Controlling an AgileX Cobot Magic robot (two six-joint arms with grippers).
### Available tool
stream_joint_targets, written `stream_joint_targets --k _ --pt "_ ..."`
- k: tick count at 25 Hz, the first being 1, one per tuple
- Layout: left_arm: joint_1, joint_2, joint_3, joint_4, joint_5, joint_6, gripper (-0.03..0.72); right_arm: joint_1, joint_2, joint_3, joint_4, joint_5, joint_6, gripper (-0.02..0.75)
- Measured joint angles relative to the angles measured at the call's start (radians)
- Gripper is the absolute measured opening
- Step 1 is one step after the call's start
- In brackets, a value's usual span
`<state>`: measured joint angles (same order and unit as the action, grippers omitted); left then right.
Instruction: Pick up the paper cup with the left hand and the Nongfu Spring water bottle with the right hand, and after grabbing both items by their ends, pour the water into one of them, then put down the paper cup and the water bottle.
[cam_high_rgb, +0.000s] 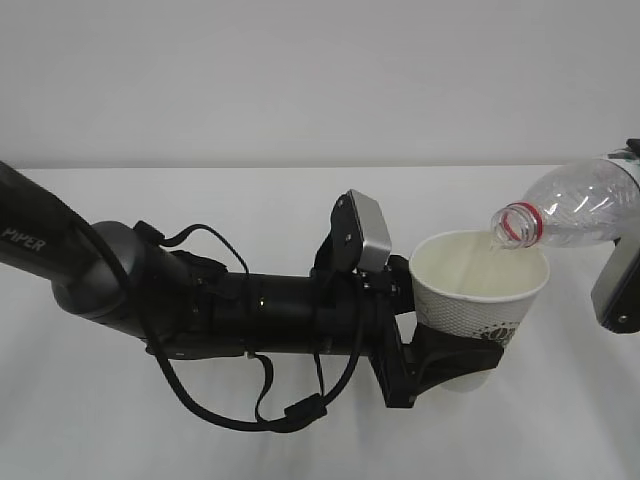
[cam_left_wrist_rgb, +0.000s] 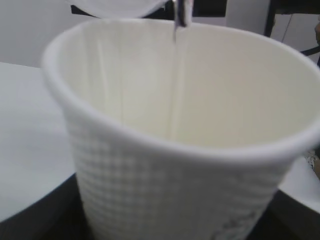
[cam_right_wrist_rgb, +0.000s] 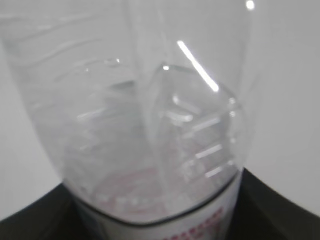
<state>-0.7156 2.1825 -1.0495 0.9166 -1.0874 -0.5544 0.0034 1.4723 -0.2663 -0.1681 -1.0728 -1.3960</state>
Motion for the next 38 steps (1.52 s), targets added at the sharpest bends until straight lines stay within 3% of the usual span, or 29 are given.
stream_joint_targets --k 38 --pt "0.0 0.001 0.0 0.0 0.0 0.0 0.538 0.0 0.0 0.0 0.0 -0.004 -0.006 0.496"
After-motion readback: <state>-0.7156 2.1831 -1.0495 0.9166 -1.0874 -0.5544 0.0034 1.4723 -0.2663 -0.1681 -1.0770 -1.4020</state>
